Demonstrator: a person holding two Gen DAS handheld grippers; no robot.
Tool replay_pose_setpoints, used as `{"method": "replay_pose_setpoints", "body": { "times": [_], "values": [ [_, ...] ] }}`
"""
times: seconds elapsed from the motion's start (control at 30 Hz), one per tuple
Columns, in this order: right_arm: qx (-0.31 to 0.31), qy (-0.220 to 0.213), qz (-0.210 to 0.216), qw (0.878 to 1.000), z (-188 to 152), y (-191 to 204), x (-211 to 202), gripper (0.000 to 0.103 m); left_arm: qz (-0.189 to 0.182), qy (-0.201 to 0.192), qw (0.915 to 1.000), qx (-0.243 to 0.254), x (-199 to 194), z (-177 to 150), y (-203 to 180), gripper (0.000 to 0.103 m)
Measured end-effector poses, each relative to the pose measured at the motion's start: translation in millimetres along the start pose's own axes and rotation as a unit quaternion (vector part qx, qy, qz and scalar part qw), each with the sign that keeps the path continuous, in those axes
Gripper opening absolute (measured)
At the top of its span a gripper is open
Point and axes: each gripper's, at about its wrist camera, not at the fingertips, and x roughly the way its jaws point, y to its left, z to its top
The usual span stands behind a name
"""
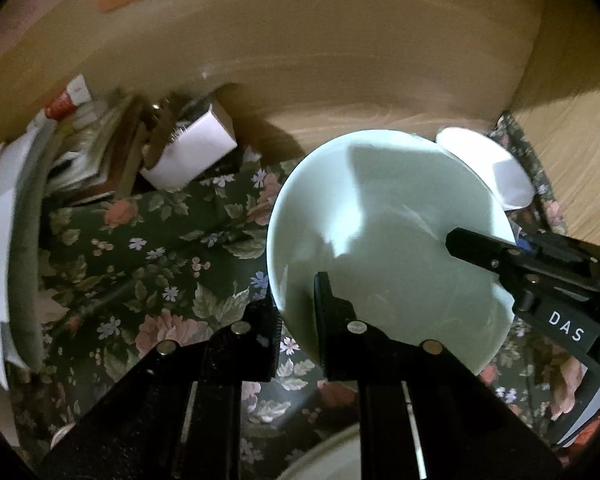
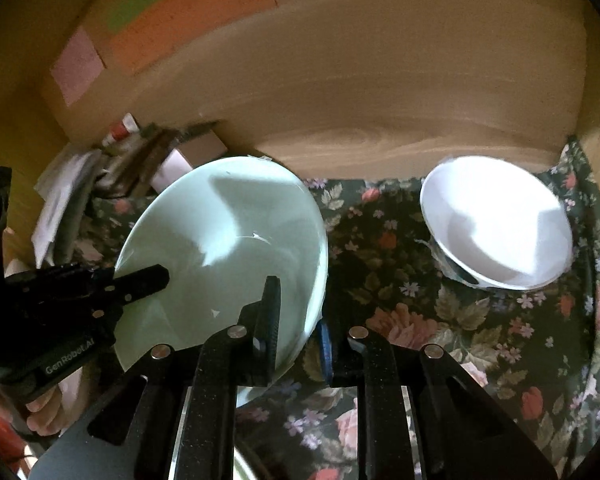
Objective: Organize plates and bowls
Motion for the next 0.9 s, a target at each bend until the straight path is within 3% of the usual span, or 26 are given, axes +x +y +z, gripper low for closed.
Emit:
{"method": "replay_pose_setpoints", "body": {
  "times": [0.27,0.9],
  "values": [
    [-0.014,-0.037,0.003,0.999,-2,18,-32,0.015,-0.008,-0.049,0.9987,-0.010,-47,-7,4,0.014],
    [-0.056,-0.075,0.025,0.995,-18,71,-67,0.016,0.004,-0.098,0.9943,-0.042,-109,-39,28,0.014]
  ]
}}
